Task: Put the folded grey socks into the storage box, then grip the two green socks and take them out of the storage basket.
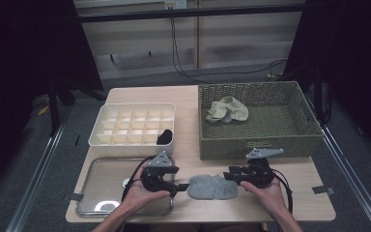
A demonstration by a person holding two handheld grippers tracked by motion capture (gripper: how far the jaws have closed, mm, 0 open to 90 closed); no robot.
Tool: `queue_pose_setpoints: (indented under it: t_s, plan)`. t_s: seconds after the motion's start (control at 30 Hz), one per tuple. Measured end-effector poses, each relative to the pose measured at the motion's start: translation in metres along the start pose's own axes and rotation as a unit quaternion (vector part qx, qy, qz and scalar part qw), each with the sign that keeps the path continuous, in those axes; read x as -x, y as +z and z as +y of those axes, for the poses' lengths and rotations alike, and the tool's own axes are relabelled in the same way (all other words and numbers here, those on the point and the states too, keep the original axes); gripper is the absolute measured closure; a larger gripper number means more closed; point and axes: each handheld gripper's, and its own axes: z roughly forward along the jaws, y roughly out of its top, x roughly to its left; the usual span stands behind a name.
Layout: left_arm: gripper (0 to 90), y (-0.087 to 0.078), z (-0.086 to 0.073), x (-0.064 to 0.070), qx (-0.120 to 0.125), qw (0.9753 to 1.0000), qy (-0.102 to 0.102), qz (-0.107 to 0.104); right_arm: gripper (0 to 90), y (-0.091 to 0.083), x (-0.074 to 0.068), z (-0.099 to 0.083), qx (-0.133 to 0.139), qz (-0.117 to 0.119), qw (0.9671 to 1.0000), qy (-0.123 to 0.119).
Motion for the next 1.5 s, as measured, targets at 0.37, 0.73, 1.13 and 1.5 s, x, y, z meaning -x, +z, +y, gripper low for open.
queue_pose_setpoints:
  t_s: [0.37, 0.73, 1.13, 1.5]
  plan:
    - [16.6, -0.032, -0.022, -0.011, 0.012, 0.999, -0.029, 0.031, 59.4, -0.003, -0.004, 0.01, 0.012, 0.008, 0.9999, -0.008]
    - [15.8, -0.046, -0.034, -0.025, 0.03, 0.9968, -0.053, 0.052, 58.4, -0.007, -0.004, 0.03, 0.028, 0.018, 0.9994, -0.013]
    - [14.7, -0.059, -0.043, -0.029, 0.036, 0.9945, -0.065, 0.073, 59.4, -0.016, -0.012, 0.053, 0.033, 0.037, 0.9982, -0.034]
    - [14.3, -0.06, -0.043, -0.028, 0.035, 0.9948, -0.064, 0.071, 58.9, -0.021, -0.009, 0.089, 0.033, 0.036, 0.9975, -0.051]
